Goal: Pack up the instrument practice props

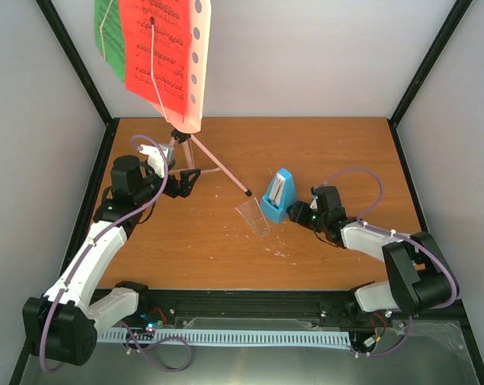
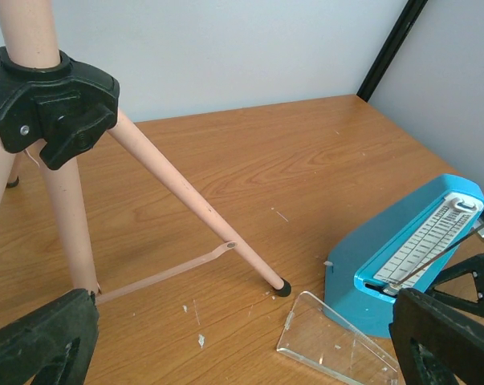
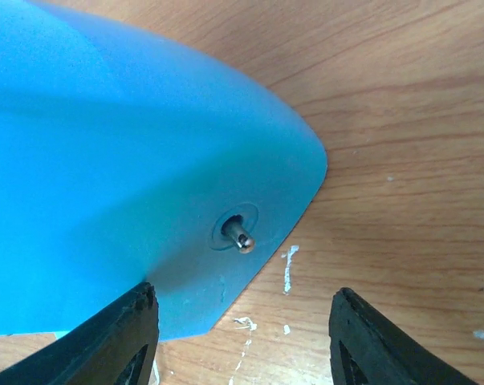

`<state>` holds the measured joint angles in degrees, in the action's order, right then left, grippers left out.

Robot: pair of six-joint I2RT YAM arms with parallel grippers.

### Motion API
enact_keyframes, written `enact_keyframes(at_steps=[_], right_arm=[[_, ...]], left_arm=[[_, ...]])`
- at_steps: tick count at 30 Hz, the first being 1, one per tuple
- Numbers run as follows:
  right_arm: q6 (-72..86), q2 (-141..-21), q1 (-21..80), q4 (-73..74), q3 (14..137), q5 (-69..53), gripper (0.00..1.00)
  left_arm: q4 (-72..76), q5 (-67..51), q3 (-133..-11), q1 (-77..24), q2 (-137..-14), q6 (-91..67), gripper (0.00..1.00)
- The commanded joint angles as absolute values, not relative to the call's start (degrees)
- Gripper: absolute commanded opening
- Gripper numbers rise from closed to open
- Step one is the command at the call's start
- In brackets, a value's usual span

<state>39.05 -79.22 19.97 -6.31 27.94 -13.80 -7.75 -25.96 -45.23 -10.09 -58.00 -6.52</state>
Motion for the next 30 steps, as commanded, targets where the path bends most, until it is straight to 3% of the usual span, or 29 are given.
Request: enact_keyframes(at_steps=[1, 8, 16, 25, 30], right_arm=[[38.4, -75.2, 20.4, -7.4, 27.9, -9.2, 0.59], [33.9, -60.4, 20.4, -4.4, 25.0, -4.3, 0.72], [26.7, -45.8, 20.4, -15.8, 21.9, -18.6, 1.00], [12.7, -52.9, 22.0, -14.7, 30.2, -19.9, 1.00], [4.8, -61.4, 27.4, -18.4, 35.0, -11.9, 1.00]], left_arm=[[-8.3, -26.1, -46.5, -10.6, -57.7, -7.2, 1.00], [-8.4, -26.5, -46.7, -10.6, -57.7, -7.3, 0.99], [-8.4, -27.3, -46.7, -10.6, -57.9, -7.6, 1.00], [-8.2, -28.0, -46.7, -10.7, -58.3, -7.7, 0.99], [-8.2, -27.3, -46.6, -10.7, -58.5, -7.5, 0.99]])
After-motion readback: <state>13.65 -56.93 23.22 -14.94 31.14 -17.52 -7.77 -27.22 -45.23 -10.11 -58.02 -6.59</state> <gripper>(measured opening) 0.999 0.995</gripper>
